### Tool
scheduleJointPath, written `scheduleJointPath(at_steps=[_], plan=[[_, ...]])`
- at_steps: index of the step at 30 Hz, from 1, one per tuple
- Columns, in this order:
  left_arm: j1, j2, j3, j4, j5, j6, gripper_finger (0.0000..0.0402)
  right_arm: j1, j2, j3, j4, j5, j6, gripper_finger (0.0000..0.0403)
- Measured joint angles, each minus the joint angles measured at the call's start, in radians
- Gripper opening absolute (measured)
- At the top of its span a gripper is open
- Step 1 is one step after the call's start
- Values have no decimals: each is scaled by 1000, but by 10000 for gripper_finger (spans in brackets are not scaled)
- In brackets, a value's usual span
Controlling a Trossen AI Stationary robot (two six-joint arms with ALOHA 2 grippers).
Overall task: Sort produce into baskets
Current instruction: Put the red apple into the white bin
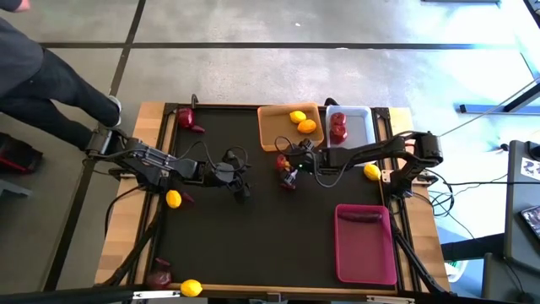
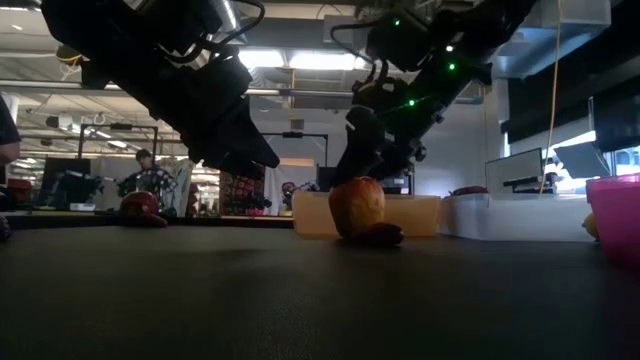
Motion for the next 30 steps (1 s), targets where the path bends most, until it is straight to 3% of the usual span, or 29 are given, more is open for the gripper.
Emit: scheduleJointPath(at_steps=[9, 21, 30], plan=[[0, 0, 0, 4, 0, 8, 364, 0, 77, 0, 28, 4, 0, 389], [1, 0, 0, 1, 0, 6, 364, 0, 70, 0, 49, 9, -46, 266], [0, 0, 0, -5, 0, -1, 364, 1, -53, 0, -82, 56, -48, 278]])
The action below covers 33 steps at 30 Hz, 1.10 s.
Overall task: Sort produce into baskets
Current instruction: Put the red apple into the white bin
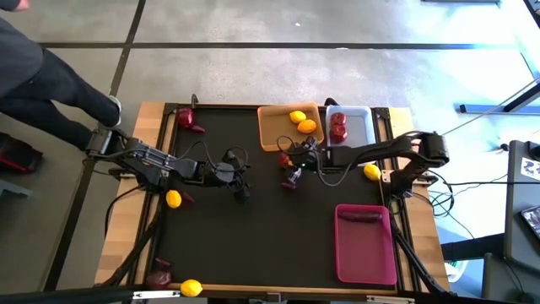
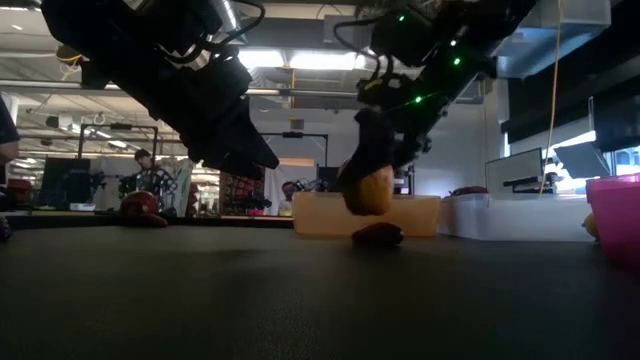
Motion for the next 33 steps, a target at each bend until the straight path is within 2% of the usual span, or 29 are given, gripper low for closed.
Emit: scheduleJointPath(at_steps=[8, 26, 33], plan=[[0, 0, 0, 0, 0, -3, 364, 0, -126, 0, -206, 70, 20, 276], [0, 0, 0, -1, 0, -2, 363, -1, -388, -1, -661, 329, 186, 277], [0, 0, 0, -1, 0, -2, 363, -1, -527, -158, -645, 349, 270, 277]])
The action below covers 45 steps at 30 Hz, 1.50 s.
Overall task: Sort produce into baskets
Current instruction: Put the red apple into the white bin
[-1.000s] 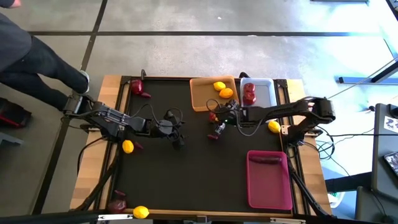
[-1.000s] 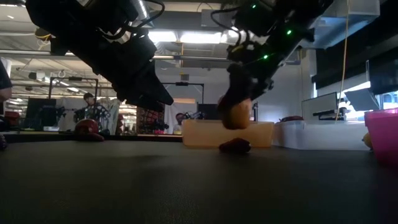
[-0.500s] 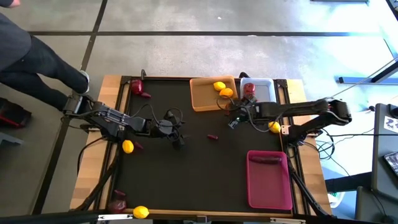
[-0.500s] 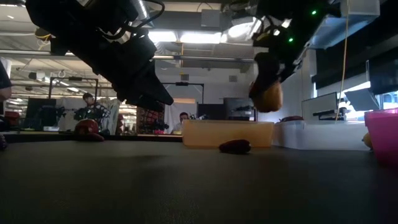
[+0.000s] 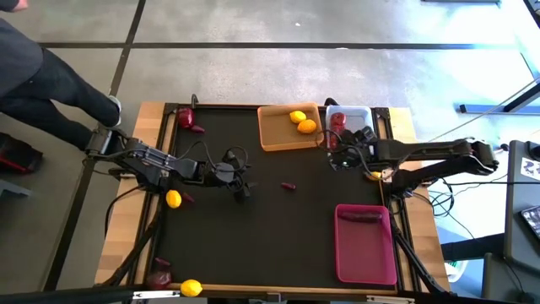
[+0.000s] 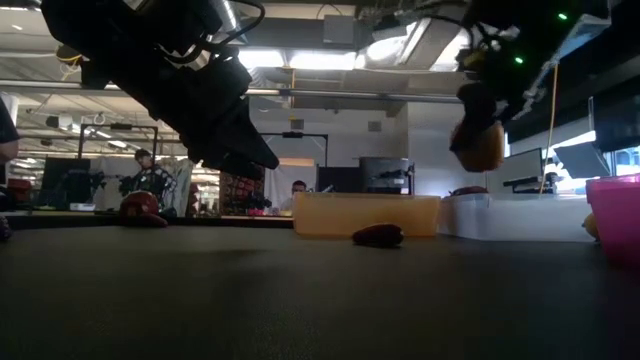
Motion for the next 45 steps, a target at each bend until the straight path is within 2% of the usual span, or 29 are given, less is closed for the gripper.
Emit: scheduleJointPath(at_steps=[10, 21, 33, 41, 45], plan=[[1, 0, 0, 4, 0, -2, 363, -26, -122, -172, 164, -19, 36, 278], [1, 0, 0, 2, 0, -7, 363, -160, -124, -315, 391, -172, -2, 278], [1, 0, 0, 3, 0, -7, 363, -159, -124, -416, 513, -135, 8, 278], [1, 0, 0, 10, 0, 0, 363, -157, -125, -426, 518, -131, 3, 279], [1, 0, 0, 10, 0, 1, 363, -157, -125, -427, 511, -132, 5, 305]])
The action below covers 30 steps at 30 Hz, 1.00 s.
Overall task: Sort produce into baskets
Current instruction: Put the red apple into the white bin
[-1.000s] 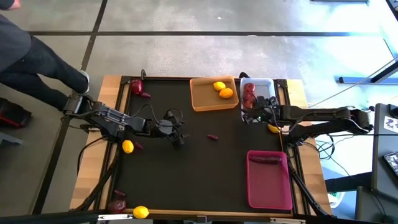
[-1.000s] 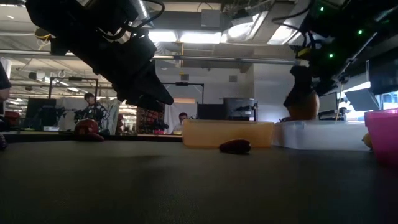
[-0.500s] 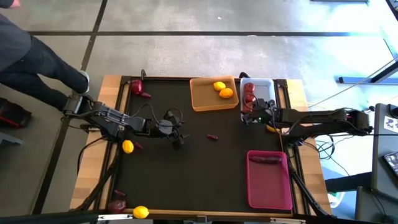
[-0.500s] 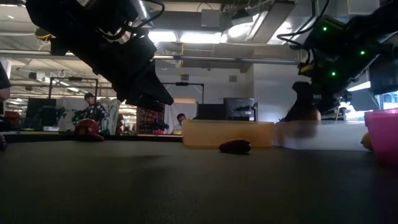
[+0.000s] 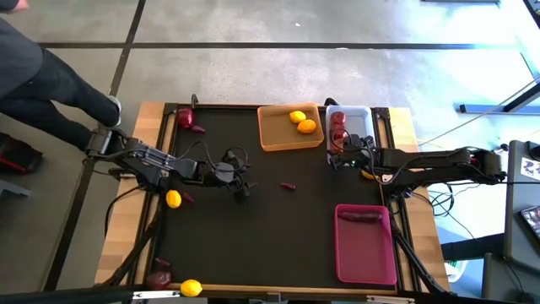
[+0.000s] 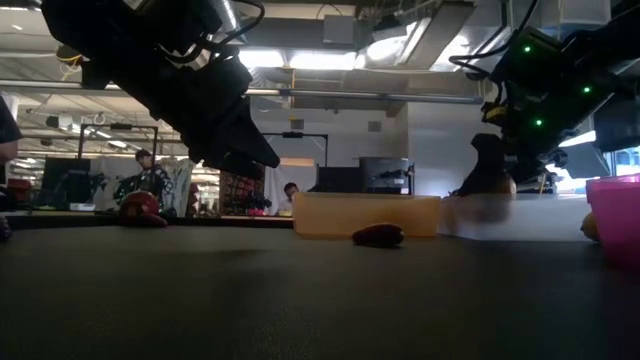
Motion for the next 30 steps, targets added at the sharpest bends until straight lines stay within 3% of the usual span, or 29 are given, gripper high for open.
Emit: scheduleJointPath(at_steps=[6, 10, 23, 30], plan=[[0, 0, 0, 0, 0, -1, 363, 0, 1, -1, -4, -3, 1, 366], [0, 0, 0, -1, 0, -1, 363, 0, 1, -2, -5, -3, 1, 383], [-10, -23, 0, -11, 1, 8, 364, 0, -1, 33, -43, -18, -45, 357], [-39, -131, 32, -190, 0, -34, 364, 0, -5, 188, -228, -20, -81, 353]])
